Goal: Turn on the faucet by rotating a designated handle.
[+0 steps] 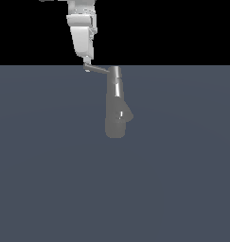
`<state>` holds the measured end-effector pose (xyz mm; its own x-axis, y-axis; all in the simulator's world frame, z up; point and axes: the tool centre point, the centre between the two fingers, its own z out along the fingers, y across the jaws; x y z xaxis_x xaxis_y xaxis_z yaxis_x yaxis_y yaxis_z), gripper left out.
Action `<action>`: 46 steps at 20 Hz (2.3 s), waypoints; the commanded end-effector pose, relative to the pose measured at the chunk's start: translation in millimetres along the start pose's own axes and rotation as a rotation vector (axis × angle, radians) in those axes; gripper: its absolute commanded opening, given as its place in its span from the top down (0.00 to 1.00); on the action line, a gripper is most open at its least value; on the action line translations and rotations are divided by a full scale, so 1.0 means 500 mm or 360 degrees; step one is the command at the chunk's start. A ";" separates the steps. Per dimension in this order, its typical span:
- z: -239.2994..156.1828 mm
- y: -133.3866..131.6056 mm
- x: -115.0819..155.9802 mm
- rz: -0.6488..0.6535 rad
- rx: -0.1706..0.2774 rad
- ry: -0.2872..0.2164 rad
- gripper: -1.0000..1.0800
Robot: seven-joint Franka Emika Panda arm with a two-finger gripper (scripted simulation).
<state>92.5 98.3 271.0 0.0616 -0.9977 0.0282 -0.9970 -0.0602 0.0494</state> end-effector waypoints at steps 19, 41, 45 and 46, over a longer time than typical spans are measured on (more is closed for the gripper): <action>-0.033 0.096 0.065 -0.0009 -0.0012 -0.0002 1.00; -0.047 0.148 0.255 -0.0018 -0.0019 -0.0003 1.00; -0.046 0.149 0.296 -0.0015 -0.0020 -0.0002 1.00; -0.050 0.142 0.230 -0.0084 -0.0014 -0.0013 1.00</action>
<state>30.0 -20.1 302.7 0.1125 -0.9935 0.0169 -0.9920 -0.1113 0.0591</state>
